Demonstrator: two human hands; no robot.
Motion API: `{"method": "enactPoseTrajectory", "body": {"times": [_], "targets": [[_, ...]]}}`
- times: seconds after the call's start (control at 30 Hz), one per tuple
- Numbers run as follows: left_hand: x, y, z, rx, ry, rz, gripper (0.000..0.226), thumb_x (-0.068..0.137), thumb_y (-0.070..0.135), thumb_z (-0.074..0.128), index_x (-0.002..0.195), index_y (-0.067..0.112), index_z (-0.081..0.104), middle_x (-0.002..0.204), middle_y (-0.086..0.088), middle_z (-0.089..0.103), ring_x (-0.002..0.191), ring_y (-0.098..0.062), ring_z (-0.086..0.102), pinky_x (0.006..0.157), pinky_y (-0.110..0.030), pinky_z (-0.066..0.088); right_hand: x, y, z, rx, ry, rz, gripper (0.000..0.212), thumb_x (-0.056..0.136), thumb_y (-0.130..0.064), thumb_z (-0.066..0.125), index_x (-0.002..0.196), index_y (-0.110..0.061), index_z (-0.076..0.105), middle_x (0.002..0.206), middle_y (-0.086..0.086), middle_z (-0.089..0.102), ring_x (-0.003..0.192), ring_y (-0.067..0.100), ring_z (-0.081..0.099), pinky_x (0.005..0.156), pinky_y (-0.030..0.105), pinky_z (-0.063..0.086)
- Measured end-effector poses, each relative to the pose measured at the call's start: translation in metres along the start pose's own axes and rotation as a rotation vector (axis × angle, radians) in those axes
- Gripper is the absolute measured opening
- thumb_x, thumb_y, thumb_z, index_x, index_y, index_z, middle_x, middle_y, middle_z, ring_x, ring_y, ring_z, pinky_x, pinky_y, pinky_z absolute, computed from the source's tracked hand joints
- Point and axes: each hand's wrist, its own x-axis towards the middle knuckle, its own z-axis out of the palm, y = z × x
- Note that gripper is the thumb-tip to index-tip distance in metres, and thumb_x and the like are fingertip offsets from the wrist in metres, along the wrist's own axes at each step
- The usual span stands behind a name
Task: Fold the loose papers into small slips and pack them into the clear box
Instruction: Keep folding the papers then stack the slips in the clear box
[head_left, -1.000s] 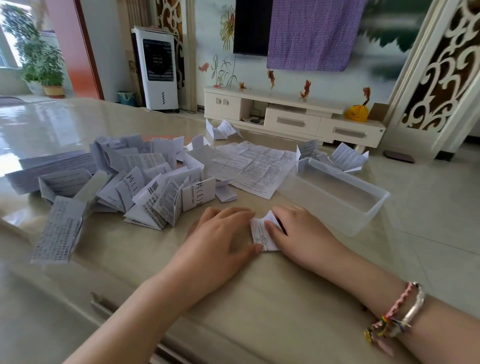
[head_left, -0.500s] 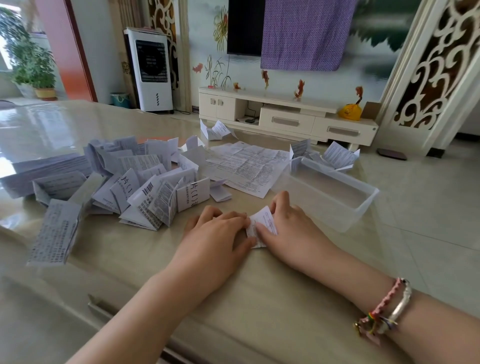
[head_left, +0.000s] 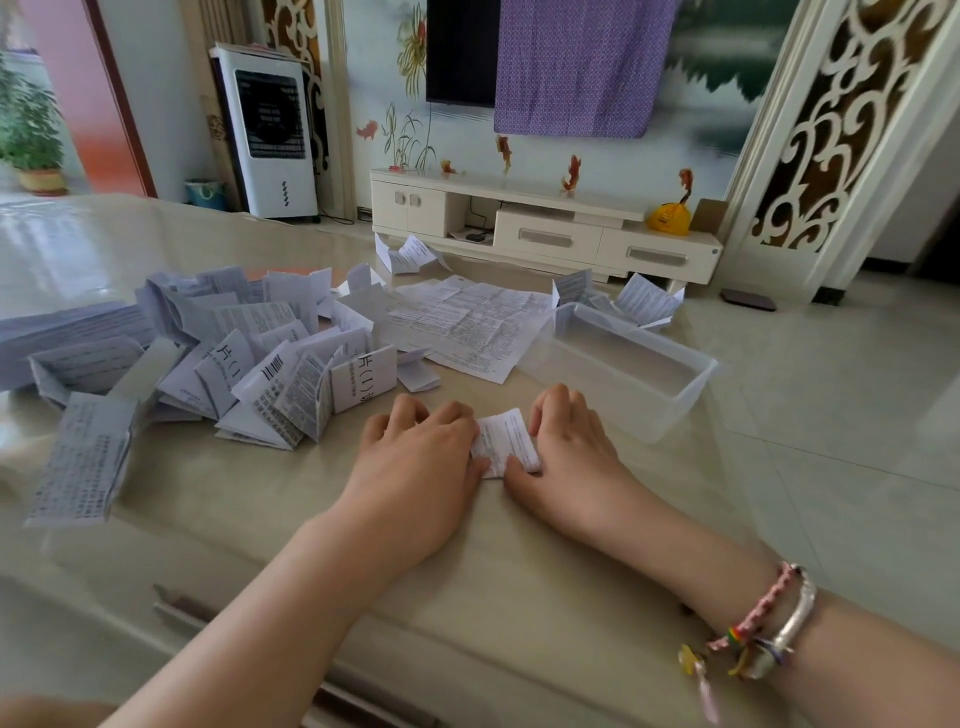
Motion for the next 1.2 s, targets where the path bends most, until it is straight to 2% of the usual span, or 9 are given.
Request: {"method": "enactPoseTrajectory", "body": {"times": [0.23,0.4,0.57,0.7,0.77,0.87,0.93,1.03,1.2], "targets": [[0.002,0.011,0.003,-0.023,0.081,-0.072,0.027,0.098,0.045,0.036,0.111,0.027,0.052,0.122,0.017,0.047,0.112,-0.017,0.032,0.097,-0.033,0.020,-0.005,0.015,-0.011,-0.005,-0.034,0.063,0.024,0.089,-0.024,0.051,0.095,-0.020,0.028,0.102,-0.002,0.033,0.099,0.020,0.039,0.085,0.032,0.034],[0.001,0.011,0.005,-0.004,0.070,-0.057,0.033,0.098,0.048,0.035,0.119,0.028,0.050,0.125,0.017,0.045,0.115,-0.018,0.030,0.096,-0.033,0.017,-0.006,0.016,-0.009,-0.004,0.002,0.021,0.022,0.089,-0.022,0.051,0.098,-0.020,0.031,0.104,-0.002,0.033,0.102,0.019,0.038,0.087,0.030,0.034],[-0.002,0.003,0.005,-0.052,0.020,-0.061,0.034,0.099,0.044,0.035,0.131,0.036,0.043,0.136,0.025,0.037,0.114,-0.015,0.028,0.091,-0.032,0.016,-0.004,0.015,-0.016,-0.053,0.053,-0.252,0.021,0.089,-0.019,0.053,0.109,-0.024,0.048,0.117,-0.009,0.041,0.111,0.011,0.037,0.094,0.028,0.033],[0.000,-0.007,-0.001,-0.185,-0.066,-0.063,0.037,0.102,0.039,0.032,0.137,0.045,0.040,0.143,0.036,0.028,0.115,-0.012,0.024,0.097,-0.027,0.014,0.002,0.020,-0.022,-0.108,-0.063,-0.446,0.030,0.094,-0.038,0.054,0.120,-0.022,0.054,0.119,-0.008,0.059,0.111,0.010,0.049,0.099,0.023,0.030],[0.003,-0.010,-0.004,-0.291,-0.085,-0.091,0.037,0.103,0.038,0.031,0.136,0.044,0.045,0.141,0.033,0.036,0.118,-0.012,0.026,0.107,-0.027,0.016,0.005,0.025,-0.022,-0.232,-0.078,-0.517,0.036,0.096,-0.045,0.046,0.118,-0.019,0.057,0.113,-0.003,0.063,0.106,0.016,0.056,0.098,0.025,0.035],[0.012,-0.011,-0.008,-0.418,-0.056,-0.145,0.034,0.102,0.035,0.034,0.128,0.036,0.057,0.134,0.015,0.054,0.129,-0.023,0.032,0.112,-0.035,0.022,0.008,0.028,-0.020,-0.372,0.044,-0.660,0.036,0.097,-0.038,0.038,0.098,-0.015,0.065,0.082,0.002,0.068,0.075,0.023,0.063,0.075,0.034,0.052],[0.022,-0.011,-0.011,-0.480,0.032,-0.164,0.032,0.101,0.032,0.038,0.121,0.028,0.063,0.130,0.008,0.059,0.128,-0.026,0.040,0.110,-0.039,0.029,0.013,0.028,-0.023,-0.378,0.174,-0.688,0.029,0.097,-0.029,0.042,0.089,-0.015,0.067,0.073,0.000,0.065,0.067,0.022,0.060,0.060,0.033,0.048],[0.038,-0.009,-0.019,-0.628,0.157,-0.186,0.029,0.101,0.027,0.042,0.112,0.018,0.068,0.115,0.001,0.067,0.113,-0.022,0.055,0.096,-0.030,0.040,0.025,0.028,-0.040,-0.346,0.387,-0.629,0.020,0.092,-0.023,0.052,0.085,-0.015,0.069,0.080,-0.003,0.062,0.077,0.019,0.052,0.065,0.033,0.045],[0.056,-0.007,-0.021,-0.714,0.199,-0.258,0.029,0.101,0.025,0.042,0.118,0.021,0.065,0.120,0.004,0.064,0.104,-0.016,0.059,0.085,-0.023,0.039,0.050,0.032,-0.073,0.112,0.534,-0.336,0.013,0.088,-0.010,0.066,0.098,-0.012,0.073,0.088,-0.003,0.066,0.071,0.011,0.057,0.067,0.017,0.046]]}}
